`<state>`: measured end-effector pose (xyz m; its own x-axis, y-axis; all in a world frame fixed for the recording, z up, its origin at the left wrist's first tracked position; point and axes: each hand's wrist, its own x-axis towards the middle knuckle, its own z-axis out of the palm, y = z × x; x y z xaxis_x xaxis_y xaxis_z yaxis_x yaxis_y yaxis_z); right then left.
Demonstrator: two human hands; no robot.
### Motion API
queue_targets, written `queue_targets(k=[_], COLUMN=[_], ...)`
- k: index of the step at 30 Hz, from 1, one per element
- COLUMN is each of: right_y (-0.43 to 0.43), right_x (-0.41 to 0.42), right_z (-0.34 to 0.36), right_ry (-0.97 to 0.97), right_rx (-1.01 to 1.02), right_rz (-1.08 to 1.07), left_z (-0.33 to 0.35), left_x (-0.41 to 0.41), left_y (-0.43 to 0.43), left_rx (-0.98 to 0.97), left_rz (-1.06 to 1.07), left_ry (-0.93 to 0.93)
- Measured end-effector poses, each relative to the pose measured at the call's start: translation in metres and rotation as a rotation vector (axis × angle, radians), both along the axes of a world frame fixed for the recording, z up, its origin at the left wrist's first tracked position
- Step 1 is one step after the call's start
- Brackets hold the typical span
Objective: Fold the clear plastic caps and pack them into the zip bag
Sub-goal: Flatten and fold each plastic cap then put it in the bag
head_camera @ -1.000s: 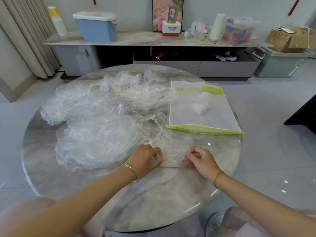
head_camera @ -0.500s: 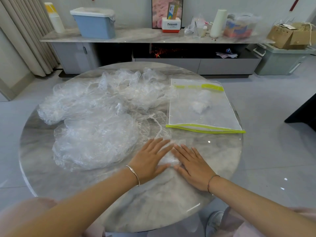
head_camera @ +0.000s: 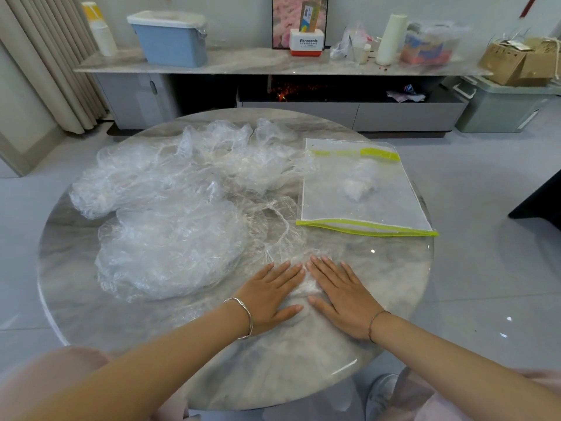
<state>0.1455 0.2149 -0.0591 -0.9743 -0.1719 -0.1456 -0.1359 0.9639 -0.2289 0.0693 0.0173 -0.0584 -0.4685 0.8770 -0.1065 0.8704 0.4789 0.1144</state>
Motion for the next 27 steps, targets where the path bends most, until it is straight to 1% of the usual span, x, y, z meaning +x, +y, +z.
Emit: queue_targets(k=[2,3,6,7,10,12,14,17,20,22,23,24,25,26,27], right_y=[0.002,0.003,0.006,0.007,0.007,0.007,0.007,0.006,0.005,0.003,0.003,0.004,0.003,0.003,0.002], right_x=[0.000,0.000,0.000,0.000,0.001,0.000,-0.003,-0.007,-0.009,-0.010,-0.011,-0.012,-0.014,-0.015,-0.016], right_z=[0.003,0.006,0.016,0.017,0.014,0.014,0.015,0.019,0.017,0.015,0.013,0.013,0.012,0.012,0.012], right_ry=[0.016,0.046,0.271,0.316,0.338,0.356,0.359,0.292,0.209,0.198,0.199,0.198,0.195,0.191,0.184], right_rx=[-0.009,-0.021,-0.050,-0.058,-0.082,-0.158,-0.281,-0.494,-0.708,-0.759,-0.755,-0.746,-0.739,-0.730,-0.717], right_rz=[0.009,0.011,0.058,0.080,0.089,0.037,-0.069,-0.255,-0.378,-0.412,-0.423,-0.430,-0.440,-0.450,-0.460], left_z=[0.000,0.002,0.003,0.002,0.007,0.011,0.016,0.019,0.019,0.021,0.022,0.023,0.022,0.023,0.023], left_x=[-0.004,-0.006,-0.009,-0.010,-0.011,-0.011,-0.007,-0.005,-0.005,-0.003,-0.002,-0.001,-0.002,-0.003,-0.002], left_y=[-0.001,-0.002,-0.003,-0.002,-0.002,-0.002,-0.002,-0.004,-0.002,-0.001,-0.001,-0.001,-0.001,-0.002,-0.002], left_rx=[-0.007,0.032,0.188,0.244,0.339,0.378,0.400,0.446,0.498,0.469,0.440,0.429,0.426,0.416,0.401], left_rz=[0.012,0.015,0.015,0.015,0.010,0.031,0.075,0.234,0.350,0.411,0.431,0.425,0.374,0.285,0.173], left_ry=[-0.014,-0.009,0.094,0.133,0.160,0.150,0.080,-0.111,-0.268,-0.307,-0.297,-0.236,-0.122,-0.007,0.067])
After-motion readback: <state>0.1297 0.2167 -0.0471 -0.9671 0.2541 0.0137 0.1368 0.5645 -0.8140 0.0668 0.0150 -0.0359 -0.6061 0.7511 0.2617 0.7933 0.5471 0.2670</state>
